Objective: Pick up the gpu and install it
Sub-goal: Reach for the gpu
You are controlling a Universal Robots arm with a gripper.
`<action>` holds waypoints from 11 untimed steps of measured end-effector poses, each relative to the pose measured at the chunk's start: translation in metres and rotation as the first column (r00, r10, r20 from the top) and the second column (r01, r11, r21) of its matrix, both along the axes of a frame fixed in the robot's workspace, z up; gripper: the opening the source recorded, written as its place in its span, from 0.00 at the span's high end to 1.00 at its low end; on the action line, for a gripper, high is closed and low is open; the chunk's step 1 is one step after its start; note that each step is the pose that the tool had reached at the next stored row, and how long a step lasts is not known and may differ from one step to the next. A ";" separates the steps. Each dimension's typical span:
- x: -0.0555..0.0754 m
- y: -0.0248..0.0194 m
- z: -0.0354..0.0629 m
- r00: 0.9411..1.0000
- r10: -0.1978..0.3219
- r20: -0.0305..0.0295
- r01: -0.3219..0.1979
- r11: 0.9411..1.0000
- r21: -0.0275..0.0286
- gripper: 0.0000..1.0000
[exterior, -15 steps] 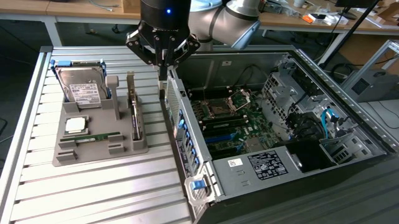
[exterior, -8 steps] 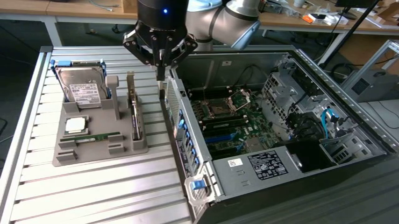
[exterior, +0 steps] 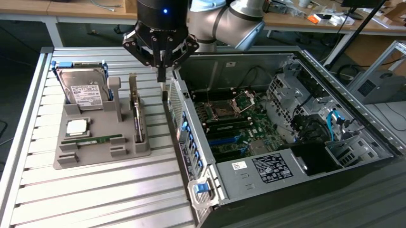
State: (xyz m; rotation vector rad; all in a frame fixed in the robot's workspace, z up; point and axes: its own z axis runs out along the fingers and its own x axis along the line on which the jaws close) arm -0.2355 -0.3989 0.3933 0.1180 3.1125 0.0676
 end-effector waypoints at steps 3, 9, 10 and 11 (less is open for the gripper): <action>-0.002 0.0000 0.0000 1.000 0.000 0.000 0.000 1.000 0.000 0.89; -0.005 0.0000 0.0000 1.000 0.000 0.000 0.000 1.000 0.000 0.89; -0.005 0.0000 0.0000 1.000 0.000 0.000 0.000 1.000 0.000 0.89; -0.006 0.0000 0.0000 1.000 0.000 0.000 0.000 1.000 0.000 0.89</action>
